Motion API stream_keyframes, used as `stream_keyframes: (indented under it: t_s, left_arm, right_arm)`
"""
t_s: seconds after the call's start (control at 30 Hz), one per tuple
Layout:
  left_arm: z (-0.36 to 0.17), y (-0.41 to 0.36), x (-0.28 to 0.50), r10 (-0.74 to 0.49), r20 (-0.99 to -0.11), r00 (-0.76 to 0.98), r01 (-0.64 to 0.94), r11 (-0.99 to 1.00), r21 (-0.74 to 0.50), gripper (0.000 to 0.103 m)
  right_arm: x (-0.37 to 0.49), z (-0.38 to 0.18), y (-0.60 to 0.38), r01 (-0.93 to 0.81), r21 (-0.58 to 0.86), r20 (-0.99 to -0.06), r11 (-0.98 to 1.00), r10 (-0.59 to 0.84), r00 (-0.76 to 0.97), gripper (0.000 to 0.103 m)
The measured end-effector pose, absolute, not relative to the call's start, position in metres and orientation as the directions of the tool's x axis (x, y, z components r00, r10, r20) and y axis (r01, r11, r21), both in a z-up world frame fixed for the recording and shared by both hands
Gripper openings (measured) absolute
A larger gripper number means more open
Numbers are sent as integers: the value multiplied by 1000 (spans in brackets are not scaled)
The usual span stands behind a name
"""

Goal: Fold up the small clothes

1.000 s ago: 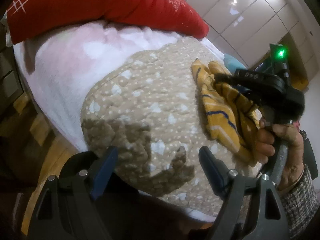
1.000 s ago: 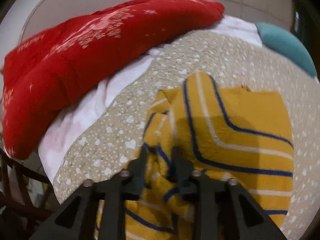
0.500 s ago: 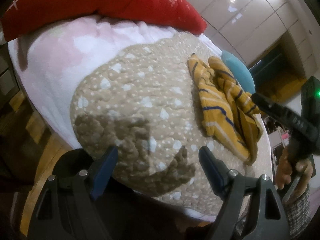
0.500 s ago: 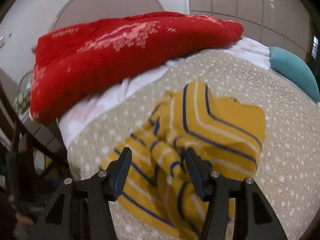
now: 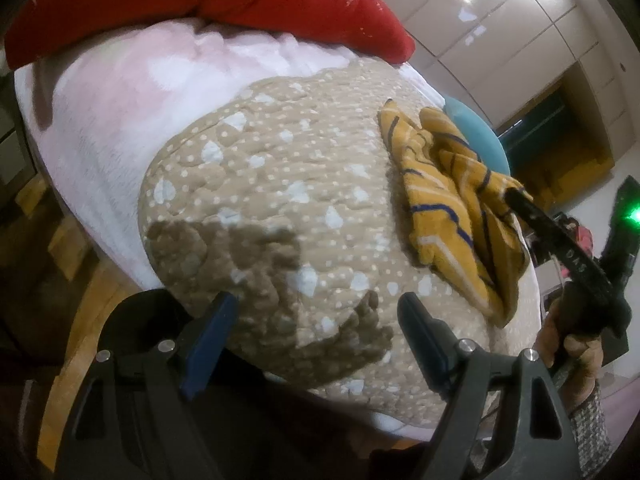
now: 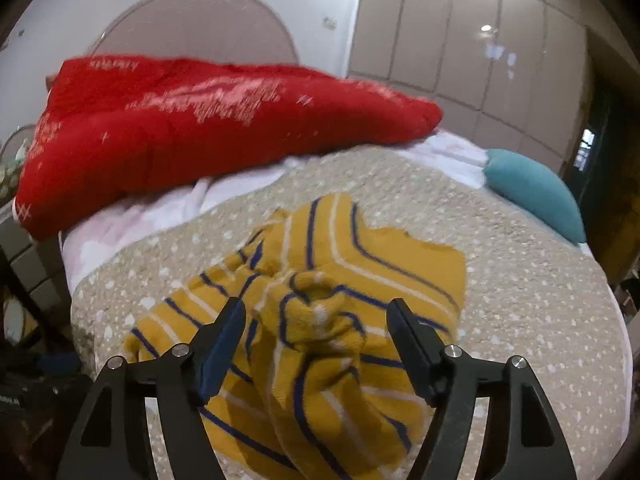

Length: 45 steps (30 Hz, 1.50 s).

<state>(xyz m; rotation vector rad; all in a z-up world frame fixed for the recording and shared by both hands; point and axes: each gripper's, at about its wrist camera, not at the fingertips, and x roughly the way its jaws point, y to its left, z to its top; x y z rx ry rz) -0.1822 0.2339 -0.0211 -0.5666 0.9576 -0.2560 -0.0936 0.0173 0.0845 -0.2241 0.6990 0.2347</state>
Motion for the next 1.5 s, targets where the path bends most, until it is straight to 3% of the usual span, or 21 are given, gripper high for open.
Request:
stream_keyframes:
  t_s: [0.03,0.07,0.1,0.27,0.5,0.6,0.73,0.87,1.07,1.3,1.33,1.4,1.43,1.5]
  left_arm:
    - [-21,235,-182,-447,-697,561,-40,826,-562,82]
    - [-21,235,-182,-446,-697,562,-42,826,-563,82]
    - [-22,236,-182,-446,-696,563,-44,825,-564,82]
    - [-23,240,-182,-439,-697,567,-57,823,-565,82]
    - [-27,244,-181,-439,-696,568,-69,817,-572,82]
    - [-22,243,-179,-440,-692,573,-62,818,-572,82]
    - [-6,238,-175,-445,-667,597,-23,822,-569,82]
    - [11,228,-167,-461,-642,612,34,827,-561,82]
    - [42,191,-132,-540,-599,592,178,812,-556,82]
    - [56,138,-46,-617,-597,513,277,777,-565,85]
    - [51,129,-33,-631,-606,485,278,768,-578,83]
    - [38,114,-16,-642,-634,432,257,761,-596,28]
    - [35,109,-11,-623,-661,418,239,777,-582,15]
    - [43,115,-16,-639,-628,443,243,760,-602,14]
  right_arm:
    - [-92,83,21,-311,-109,-669,944,162,725,50]
    - [-87,79,27,-342,-77,-699,937,194,688,14]
    - [-82,76,33,-354,-55,-724,933,207,658,11]
    - [-89,76,69,-435,29,-737,900,314,599,10]
    - [-101,45,98,-506,47,-781,861,348,518,11]
    - [-102,36,97,-528,58,-783,847,367,502,22]
    - [-109,45,91,-575,143,-783,806,447,432,60]
    - [-127,66,67,-594,257,-756,762,542,368,61]
    - [-133,83,4,-432,203,-736,879,428,524,61]
    - [-144,64,-60,-252,310,-715,917,400,574,61]
    - [-147,61,-69,-233,319,-716,919,395,576,61]
    - [-152,56,-78,-205,327,-717,922,384,582,61]
    - [-152,54,-83,-196,331,-717,923,381,583,61]
    - [-156,53,-95,-176,337,-714,925,373,592,61]
